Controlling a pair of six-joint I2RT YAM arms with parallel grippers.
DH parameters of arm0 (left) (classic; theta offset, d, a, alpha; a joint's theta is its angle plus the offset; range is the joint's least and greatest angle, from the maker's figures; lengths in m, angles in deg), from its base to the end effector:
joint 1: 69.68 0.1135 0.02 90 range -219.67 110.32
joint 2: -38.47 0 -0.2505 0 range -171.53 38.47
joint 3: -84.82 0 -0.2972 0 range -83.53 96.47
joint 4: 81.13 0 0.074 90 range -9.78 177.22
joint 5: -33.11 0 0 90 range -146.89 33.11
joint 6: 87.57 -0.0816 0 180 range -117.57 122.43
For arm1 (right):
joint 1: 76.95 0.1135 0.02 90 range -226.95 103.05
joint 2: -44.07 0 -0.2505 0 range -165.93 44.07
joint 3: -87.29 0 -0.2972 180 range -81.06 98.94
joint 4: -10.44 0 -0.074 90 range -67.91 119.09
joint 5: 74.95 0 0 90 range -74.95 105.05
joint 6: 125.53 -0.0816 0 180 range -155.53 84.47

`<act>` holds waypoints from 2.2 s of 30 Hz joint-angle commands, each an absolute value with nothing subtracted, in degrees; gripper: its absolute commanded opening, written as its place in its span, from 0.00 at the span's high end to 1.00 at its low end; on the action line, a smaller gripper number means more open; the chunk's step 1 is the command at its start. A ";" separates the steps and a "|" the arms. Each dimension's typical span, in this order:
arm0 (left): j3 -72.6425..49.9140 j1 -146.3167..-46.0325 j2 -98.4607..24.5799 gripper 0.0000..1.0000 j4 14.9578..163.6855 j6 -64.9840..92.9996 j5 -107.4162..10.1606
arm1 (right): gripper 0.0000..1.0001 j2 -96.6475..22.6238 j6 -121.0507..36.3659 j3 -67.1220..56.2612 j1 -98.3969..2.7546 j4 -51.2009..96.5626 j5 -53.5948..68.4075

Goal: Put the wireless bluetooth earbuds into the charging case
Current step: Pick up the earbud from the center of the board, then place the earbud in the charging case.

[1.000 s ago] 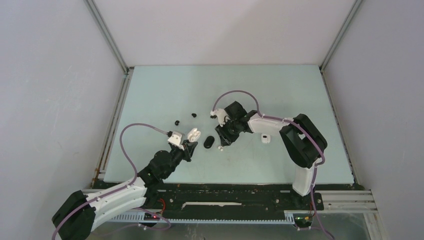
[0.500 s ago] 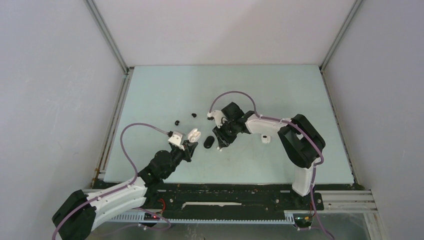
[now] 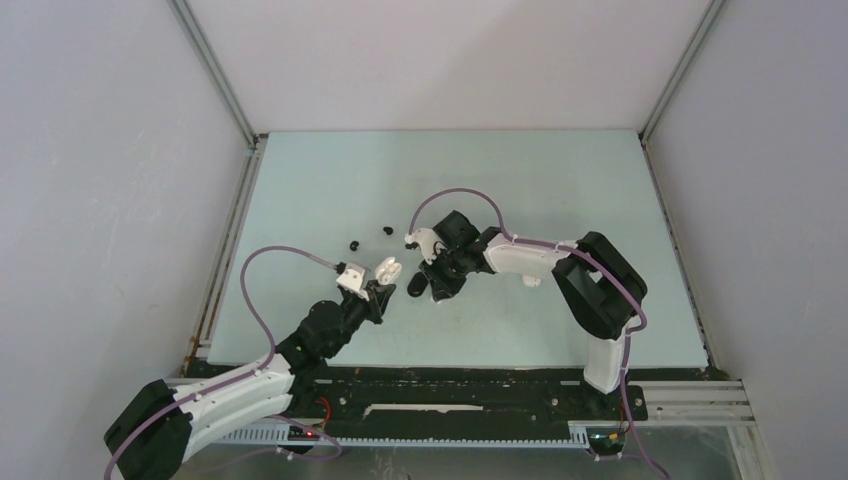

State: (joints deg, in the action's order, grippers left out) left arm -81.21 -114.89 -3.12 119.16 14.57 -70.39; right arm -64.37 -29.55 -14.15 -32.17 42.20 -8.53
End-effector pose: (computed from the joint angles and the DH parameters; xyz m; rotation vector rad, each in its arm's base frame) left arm 0.1883 -0.1626 0.1224 0.3171 1.6960 -0.5461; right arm 0.2805 0.3244 0.0721 -1.2911 2.3880 0.7612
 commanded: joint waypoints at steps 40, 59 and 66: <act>-75.34 -124.08 -22.31 1.00 135.91 8.75 -31.05 | 1.00 -35.66 0.33 -14.41 -22.86 67.39 -16.79; -76.56 -123.82 -19.82 1.00 137.35 9.71 -31.25 | 1.00 -35.89 0.91 -15.51 -22.64 68.43 -16.78; -76.77 -123.81 -19.63 1.00 137.67 9.72 -30.58 | 1.00 -36.12 0.42 -15.70 -22.70 67.71 -15.63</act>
